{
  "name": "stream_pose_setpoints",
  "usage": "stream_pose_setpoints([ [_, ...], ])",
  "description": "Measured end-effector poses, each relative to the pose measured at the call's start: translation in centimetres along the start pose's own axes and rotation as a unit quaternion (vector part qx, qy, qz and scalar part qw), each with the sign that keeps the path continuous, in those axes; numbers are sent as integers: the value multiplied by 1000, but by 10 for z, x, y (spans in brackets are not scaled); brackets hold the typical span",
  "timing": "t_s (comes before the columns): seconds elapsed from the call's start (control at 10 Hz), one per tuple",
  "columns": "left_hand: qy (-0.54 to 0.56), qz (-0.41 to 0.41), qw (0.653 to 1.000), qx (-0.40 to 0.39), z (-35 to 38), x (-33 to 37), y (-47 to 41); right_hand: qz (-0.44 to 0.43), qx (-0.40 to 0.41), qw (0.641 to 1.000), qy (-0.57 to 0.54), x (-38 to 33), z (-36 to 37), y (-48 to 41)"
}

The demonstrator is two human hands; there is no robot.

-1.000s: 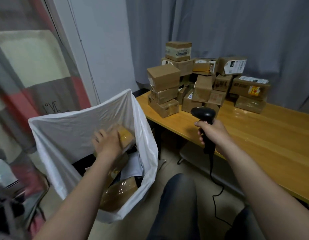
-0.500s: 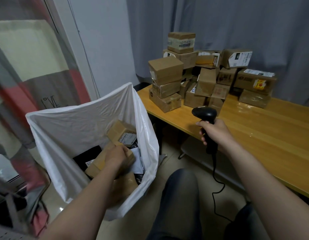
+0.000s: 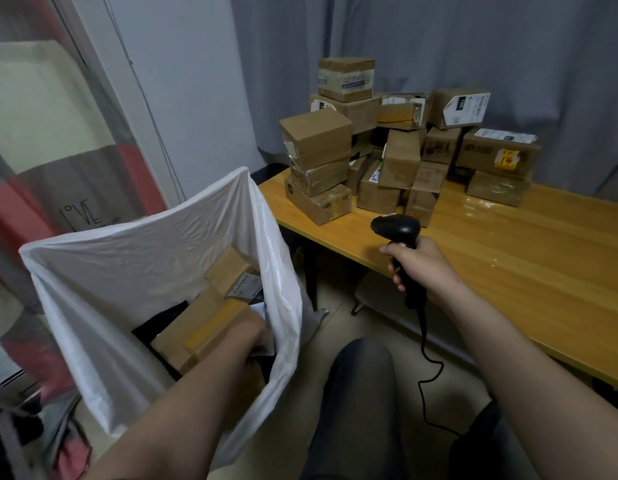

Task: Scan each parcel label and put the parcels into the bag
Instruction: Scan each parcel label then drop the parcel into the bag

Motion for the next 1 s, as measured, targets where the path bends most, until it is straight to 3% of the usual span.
stream_pose_setpoints([
  [0.1, -151, 106, 980, -80, -32, 32, 32, -12, 13, 1000, 2, -8, -19, -1],
  [0.2, -80, 70, 993, -55, -74, 53, 32, -23, 29, 999, -11, -14, -39, -4],
  [0.3, -64, 87, 994, 19, -121, 94, 37, -33, 52, 998, -28, -21, -59, -8],
  [0.6, -10, 227, 965, 131, -205, 258, 53, -52, 100, 991, -66, -48, -126, -34],
  [0.8, 60, 292, 943, 147, -212, 355, 59, -52, 136, 986, -77, -54, -165, -67],
  [1.0, 156, 244, 946, 144, -192, 405, 21, -45, 169, 979, -107, -50, -187, -104],
])
Point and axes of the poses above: each hand's wrist, its own y-axis away from the middle knuckle, its own z-axis out of the palm, x = y × z, the point moved 5 cm from there along -y, towards the middle knuckle, and after that the axes turned 13 degrees about x, right-handed, at the moved point
